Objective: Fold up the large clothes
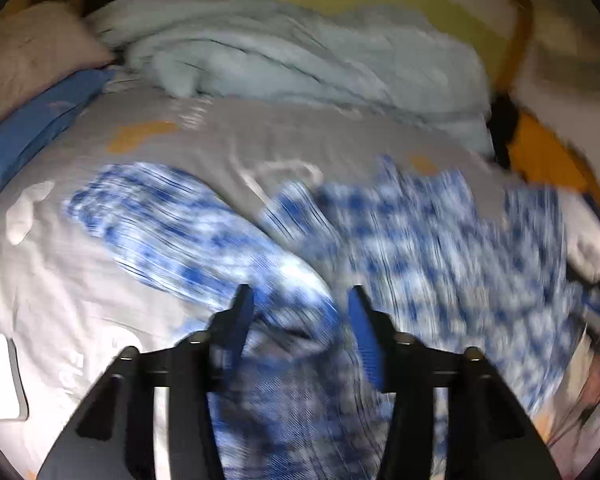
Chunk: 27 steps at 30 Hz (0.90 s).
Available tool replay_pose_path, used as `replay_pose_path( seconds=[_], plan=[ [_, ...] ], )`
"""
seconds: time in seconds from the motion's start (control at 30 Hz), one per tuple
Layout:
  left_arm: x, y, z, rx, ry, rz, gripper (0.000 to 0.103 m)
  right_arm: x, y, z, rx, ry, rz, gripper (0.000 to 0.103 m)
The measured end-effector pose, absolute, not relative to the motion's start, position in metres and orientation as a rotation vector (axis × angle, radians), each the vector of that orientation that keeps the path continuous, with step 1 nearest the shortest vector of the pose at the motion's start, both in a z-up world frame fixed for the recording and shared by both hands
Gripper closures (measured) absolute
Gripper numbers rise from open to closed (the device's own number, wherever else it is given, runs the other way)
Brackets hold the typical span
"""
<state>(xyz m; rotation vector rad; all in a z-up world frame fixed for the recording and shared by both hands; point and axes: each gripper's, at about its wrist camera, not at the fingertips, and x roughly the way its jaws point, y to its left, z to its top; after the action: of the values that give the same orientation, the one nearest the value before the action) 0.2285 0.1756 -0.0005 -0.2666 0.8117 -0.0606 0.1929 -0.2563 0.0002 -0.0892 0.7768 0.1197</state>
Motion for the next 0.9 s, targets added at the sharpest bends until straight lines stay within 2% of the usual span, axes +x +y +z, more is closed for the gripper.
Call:
replay_pose_path(
  seconds=[0.17, 0.43, 0.53, 0.6, 0.67, 0.8, 0.9],
  plan=[
    [0.25, 0.231, -0.003, -0.398, 0.798, 0.038, 0.037, 0.191, -0.253, -0.002, -0.118, 0.772, 0.108, 0.011],
    [0.298, 0.292, -0.07, -0.461, 0.943, 0.241, 0.034, 0.2, -0.25, -0.014, -0.104, 0.812, 0.089, 0.011],
    [0.303, 0.302, -0.087, -0.503, 0.953, 0.262, 0.034, 0.206, -0.25, -0.029, -0.049, 0.873, 0.111, 0.002],
    [0.302, 0.3, -0.086, -0.471, 0.925, 0.275, 0.039, 0.213, -0.249, -0.046, -0.004, 0.95, 0.131, 0.0],
    [0.302, 0.291, -0.083, -0.411, 0.919, 0.255, 0.1, 0.218, -0.247, -0.064, -0.004, 1.002, 0.107, 0.0],
    [0.292, 0.27, -0.05, -0.282, 0.79, 0.236, 0.1, 0.214, -0.23, -0.071, -0.12, 0.968, 0.063, 0.0],
    [0.277, 0.253, -0.016, -0.252, 0.667, 0.187, 0.1, 0.211, -0.232, -0.069, -0.091, 0.971, 0.07, 0.0]
  ],
)
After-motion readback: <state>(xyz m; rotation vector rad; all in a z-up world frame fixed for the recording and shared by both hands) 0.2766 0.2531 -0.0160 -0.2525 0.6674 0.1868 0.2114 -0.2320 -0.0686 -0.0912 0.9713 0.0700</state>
